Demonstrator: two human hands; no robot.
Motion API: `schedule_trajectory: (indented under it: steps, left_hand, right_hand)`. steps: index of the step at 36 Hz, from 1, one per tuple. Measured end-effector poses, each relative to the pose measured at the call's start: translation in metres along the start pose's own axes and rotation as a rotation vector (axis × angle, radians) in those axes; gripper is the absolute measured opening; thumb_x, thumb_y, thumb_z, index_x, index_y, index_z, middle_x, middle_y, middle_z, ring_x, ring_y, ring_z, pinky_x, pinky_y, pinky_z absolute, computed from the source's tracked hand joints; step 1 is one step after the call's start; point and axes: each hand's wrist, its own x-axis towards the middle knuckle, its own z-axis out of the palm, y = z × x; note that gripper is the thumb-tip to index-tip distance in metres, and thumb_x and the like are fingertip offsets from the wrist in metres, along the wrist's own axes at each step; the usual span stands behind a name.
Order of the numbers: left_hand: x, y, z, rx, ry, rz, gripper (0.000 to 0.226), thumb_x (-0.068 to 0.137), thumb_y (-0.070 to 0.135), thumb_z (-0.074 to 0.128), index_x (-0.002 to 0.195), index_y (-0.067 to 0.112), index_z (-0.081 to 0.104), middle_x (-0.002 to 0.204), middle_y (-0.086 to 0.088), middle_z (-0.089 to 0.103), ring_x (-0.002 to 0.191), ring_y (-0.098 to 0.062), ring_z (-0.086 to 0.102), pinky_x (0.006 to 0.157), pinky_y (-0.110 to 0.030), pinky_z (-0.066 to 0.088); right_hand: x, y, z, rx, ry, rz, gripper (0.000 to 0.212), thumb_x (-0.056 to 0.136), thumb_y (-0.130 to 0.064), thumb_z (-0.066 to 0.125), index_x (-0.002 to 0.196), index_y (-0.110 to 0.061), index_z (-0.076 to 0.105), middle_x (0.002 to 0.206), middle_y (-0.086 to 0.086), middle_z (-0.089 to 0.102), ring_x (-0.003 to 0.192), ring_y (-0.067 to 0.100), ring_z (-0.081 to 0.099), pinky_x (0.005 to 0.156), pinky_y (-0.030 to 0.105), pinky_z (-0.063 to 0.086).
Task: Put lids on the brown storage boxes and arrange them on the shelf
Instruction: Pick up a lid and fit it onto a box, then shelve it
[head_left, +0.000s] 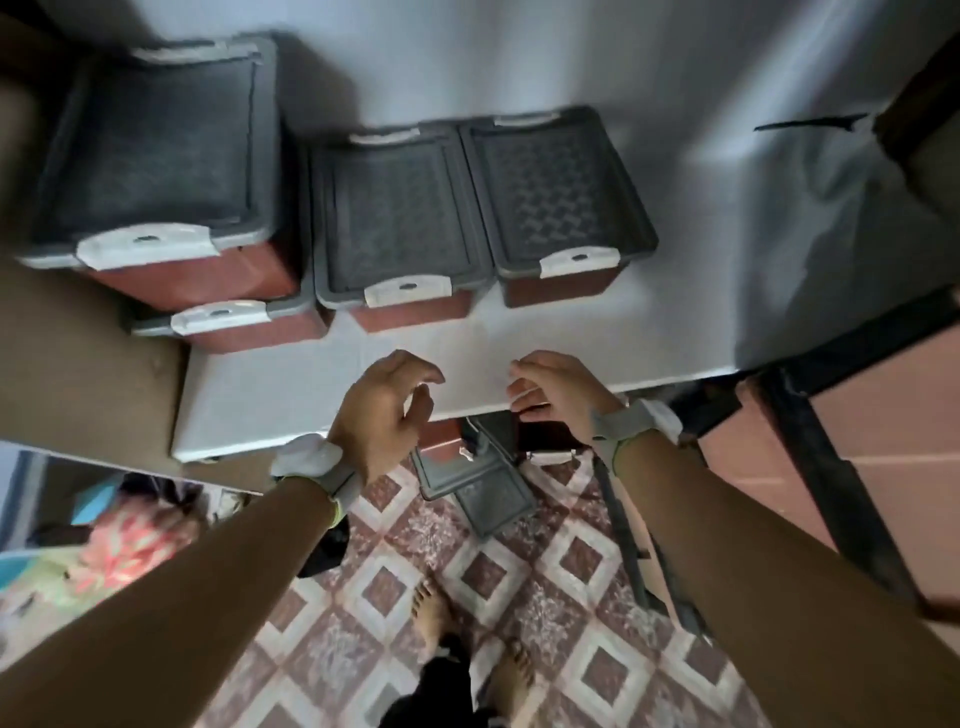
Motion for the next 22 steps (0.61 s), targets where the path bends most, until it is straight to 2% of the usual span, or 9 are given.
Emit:
schedule_trajectory:
  steps: [4,9,11,13,15,17,18,20,22]
  left_hand:
    - [-0.032,0.016,0.041,-0.11,-0.09,-0.008,0.021,0.088,0.014,0.051,0.098,0.014,0.07,0.091,0.003,0.066,0.074,-0.016,0.061,0.066,-0.029,0.051]
    - [-0.071,0.001,0.105,-0.167,-0.207,-0.194,0.021,0.085,0.01,0.054,0.095,0.017,0.071,0.093,0.009,0.067,0.075,-0.011,0.06,0.066,-0.033,0.055]
    - [-0.083,-0.013,0.121,-0.16,-0.271,-0.303,0.022,0.087,0.017,0.051,0.098,0.022,0.07,0.097,0.013,0.064,0.082,-0.011,0.062,0.072,-0.032,0.055]
    - [-0.096,-0.042,0.153,-0.155,-0.314,-0.418,0.02,0.091,0.016,0.055,0.1,0.026,0.069,0.101,0.012,0.066,0.086,-0.013,0.063,0.077,-0.033,0.054]
    - [-0.105,-0.074,0.184,-0.193,-0.312,-0.517,0.019,0.092,0.011,0.059,0.099,0.025,0.07,0.102,0.008,0.069,0.085,-0.014,0.063,0.078,-0.033,0.054]
    - [-0.112,-0.102,0.21,-0.256,-0.291,-0.594,0.019,0.092,0.01,0.061,0.095,0.026,0.07,0.097,0.008,0.07,0.079,-0.008,0.062,0.074,-0.03,0.052]
    - [-0.115,-0.117,0.224,-0.282,-0.275,-0.622,0.02,0.091,0.01,0.061,0.091,0.028,0.069,0.092,0.009,0.07,0.073,-0.002,0.061,0.068,-0.027,0.05]
    - [-0.118,-0.149,0.254,-0.353,-0.245,-0.684,0.023,0.091,0.01,0.061,0.087,0.032,0.068,0.079,0.006,0.07,0.058,0.002,0.057,0.056,-0.018,0.044]
    - [-0.119,-0.182,0.285,-0.379,-0.223,-0.736,0.022,0.09,0.011,0.061,0.087,0.033,0.067,0.076,0.004,0.071,0.05,0.001,0.056,0.048,-0.014,0.041]
  right_hand:
    - [-0.017,0.033,0.006,-0.026,-0.133,0.028,0.021,0.098,-0.025,0.059,0.096,-0.004,0.063,0.095,0.022,0.066,0.087,0.032,0.065,0.087,0.045,0.054]
    - [-0.01,0.09,-0.006,-0.104,-0.098,0.088,0.019,0.1,-0.02,0.055,0.096,-0.004,0.061,0.09,0.019,0.063,0.088,0.031,0.06,0.098,0.052,0.049]
    - [-0.002,0.112,-0.012,-0.112,-0.032,0.117,0.017,0.1,-0.019,0.055,0.092,-0.006,0.06,0.085,0.015,0.063,0.088,0.031,0.06,0.091,0.05,0.051]
    - [0.02,0.146,-0.019,-0.091,0.034,0.153,0.016,0.1,-0.017,0.056,0.087,-0.008,0.059,0.087,0.017,0.062,0.086,0.031,0.059,0.079,0.041,0.05]
    - [0.05,0.181,-0.022,-0.071,0.061,0.212,0.02,0.1,-0.013,0.054,0.08,-0.009,0.054,0.079,0.016,0.058,0.074,0.027,0.055,0.066,0.03,0.042]
    - [0.079,0.212,-0.022,-0.081,0.03,0.271,0.03,0.101,-0.013,0.049,0.071,-0.015,0.047,0.064,0.005,0.053,0.059,0.019,0.048,0.059,0.025,0.033]
    - [0.094,0.228,-0.021,-0.121,0.043,0.264,0.028,0.101,-0.016,0.049,0.073,-0.016,0.05,0.063,0.003,0.056,0.058,0.017,0.051,0.059,0.025,0.039]
    - [0.128,0.264,-0.019,-0.239,0.103,0.181,0.02,0.1,-0.021,0.051,0.088,-0.01,0.062,0.079,0.011,0.068,0.07,0.023,0.063,0.071,0.038,0.057]
    - [0.16,0.297,-0.014,-0.336,0.116,0.126,0.021,0.099,-0.021,0.051,0.098,-0.006,0.066,0.093,0.018,0.069,0.079,0.027,0.065,0.081,0.047,0.058]
